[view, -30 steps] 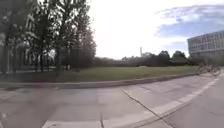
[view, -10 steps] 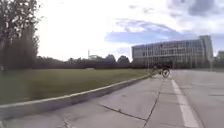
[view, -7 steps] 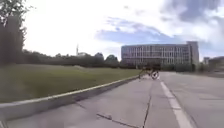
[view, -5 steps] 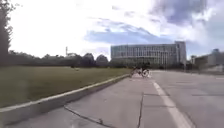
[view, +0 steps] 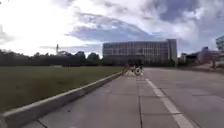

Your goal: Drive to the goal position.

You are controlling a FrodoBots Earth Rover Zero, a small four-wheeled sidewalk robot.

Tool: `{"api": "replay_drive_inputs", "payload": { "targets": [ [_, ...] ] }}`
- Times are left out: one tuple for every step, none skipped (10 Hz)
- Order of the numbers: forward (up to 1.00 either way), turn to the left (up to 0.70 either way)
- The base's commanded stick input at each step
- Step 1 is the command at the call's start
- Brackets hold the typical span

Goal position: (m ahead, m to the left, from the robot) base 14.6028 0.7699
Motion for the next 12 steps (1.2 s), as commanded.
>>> {"api": "replay_drive_inputs", "payload": {
  "targets": [
    [0.7, -0.35],
    [0.7, -0.35],
    [0.7, -0.35],
    [0.7, -0.35],
    [0.7, -0.35],
    [0.7, -0.35],
    [0.7, -0.35],
    [0.7, -0.35],
    [0.7, -0.35],
    [0.7, -0.35],
    [0.7, -0.35],
    [0.7, -0.35]
  ]
}}
